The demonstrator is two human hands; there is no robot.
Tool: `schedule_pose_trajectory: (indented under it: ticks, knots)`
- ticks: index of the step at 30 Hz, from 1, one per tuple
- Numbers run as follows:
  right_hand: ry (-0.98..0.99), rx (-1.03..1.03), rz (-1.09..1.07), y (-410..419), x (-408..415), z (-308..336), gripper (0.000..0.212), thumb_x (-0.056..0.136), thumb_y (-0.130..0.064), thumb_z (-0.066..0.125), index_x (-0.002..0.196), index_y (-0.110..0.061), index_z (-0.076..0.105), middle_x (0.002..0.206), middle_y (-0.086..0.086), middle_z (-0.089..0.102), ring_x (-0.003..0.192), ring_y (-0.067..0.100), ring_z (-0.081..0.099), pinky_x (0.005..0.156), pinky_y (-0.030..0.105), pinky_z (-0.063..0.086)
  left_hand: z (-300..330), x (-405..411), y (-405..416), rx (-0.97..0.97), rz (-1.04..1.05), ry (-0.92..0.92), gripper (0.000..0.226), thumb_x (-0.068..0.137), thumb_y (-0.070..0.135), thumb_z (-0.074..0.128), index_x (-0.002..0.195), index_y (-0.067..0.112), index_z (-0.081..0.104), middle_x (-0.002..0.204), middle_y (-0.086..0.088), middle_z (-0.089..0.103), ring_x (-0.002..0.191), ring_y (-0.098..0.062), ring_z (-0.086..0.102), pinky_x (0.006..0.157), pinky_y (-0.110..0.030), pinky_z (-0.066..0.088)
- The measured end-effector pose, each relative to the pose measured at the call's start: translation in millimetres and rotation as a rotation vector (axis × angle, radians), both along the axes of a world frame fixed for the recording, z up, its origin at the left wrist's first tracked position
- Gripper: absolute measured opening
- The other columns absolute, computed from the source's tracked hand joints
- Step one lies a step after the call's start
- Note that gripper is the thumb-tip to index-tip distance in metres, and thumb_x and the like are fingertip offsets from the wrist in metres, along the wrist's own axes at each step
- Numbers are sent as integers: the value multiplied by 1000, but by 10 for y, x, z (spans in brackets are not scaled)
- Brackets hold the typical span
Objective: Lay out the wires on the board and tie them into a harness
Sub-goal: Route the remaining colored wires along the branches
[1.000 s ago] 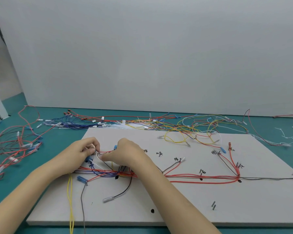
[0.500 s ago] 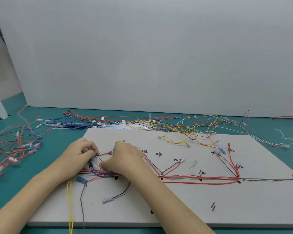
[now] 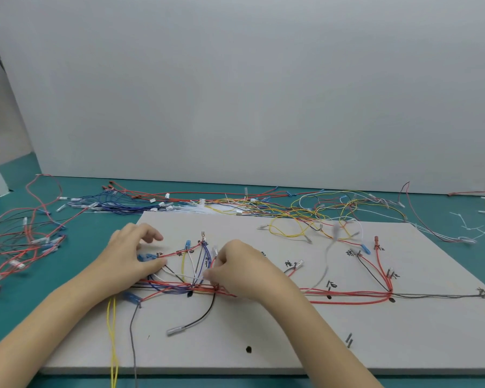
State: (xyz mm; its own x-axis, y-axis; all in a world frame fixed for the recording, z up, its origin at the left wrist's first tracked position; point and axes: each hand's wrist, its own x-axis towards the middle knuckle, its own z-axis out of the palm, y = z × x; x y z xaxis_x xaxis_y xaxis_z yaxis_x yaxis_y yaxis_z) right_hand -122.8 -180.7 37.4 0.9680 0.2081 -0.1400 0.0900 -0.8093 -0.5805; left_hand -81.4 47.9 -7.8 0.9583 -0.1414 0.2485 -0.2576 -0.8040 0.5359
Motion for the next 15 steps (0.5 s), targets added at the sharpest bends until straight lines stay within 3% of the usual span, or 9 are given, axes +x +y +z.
schedule_pose_trajectory:
  ticks: [3,6,9,13,15]
  knots:
    - [91,40,29,-57,-79,-44,22,89,-27,60,75,-13,52,78,8,57,75,25,50,63,28,39,94,-5,-57,107,-65,-90,42,74,23,79,101,42,53,102,13,46,96,-15,39,83,-34,36]
    - [110,118,29,-61,-107,-82,23,88,-29,64,74,-13,54,71,9,55,69,22,47,64,29,38,193,-35,-177,166,-146,-88,34,78,14,75,87,43,61,95,17,55,94,-15,43,86,-39,39]
    - [104,164,21,-72,-97,-77,23,86,-29,66,73,-15,55,65,6,49,63,20,42,60,29,34,220,-108,-299,49,-206,-40,41,76,-3,67,71,38,68,81,16,66,85,-5,55,82,-33,46]
    - [111,210,26,-86,-100,-104,24,85,-28,68,70,-14,54,61,3,46,61,19,40,58,28,32,186,-270,-401,-103,-208,60,33,74,-1,66,65,30,73,74,14,71,75,-5,65,68,-17,49]
    - [121,228,33,-113,-104,-102,29,85,-28,68,67,-14,52,60,2,44,59,19,39,58,28,31,138,-333,-415,-156,-202,41,30,74,-1,68,60,25,71,71,10,69,70,-7,64,63,-16,48]
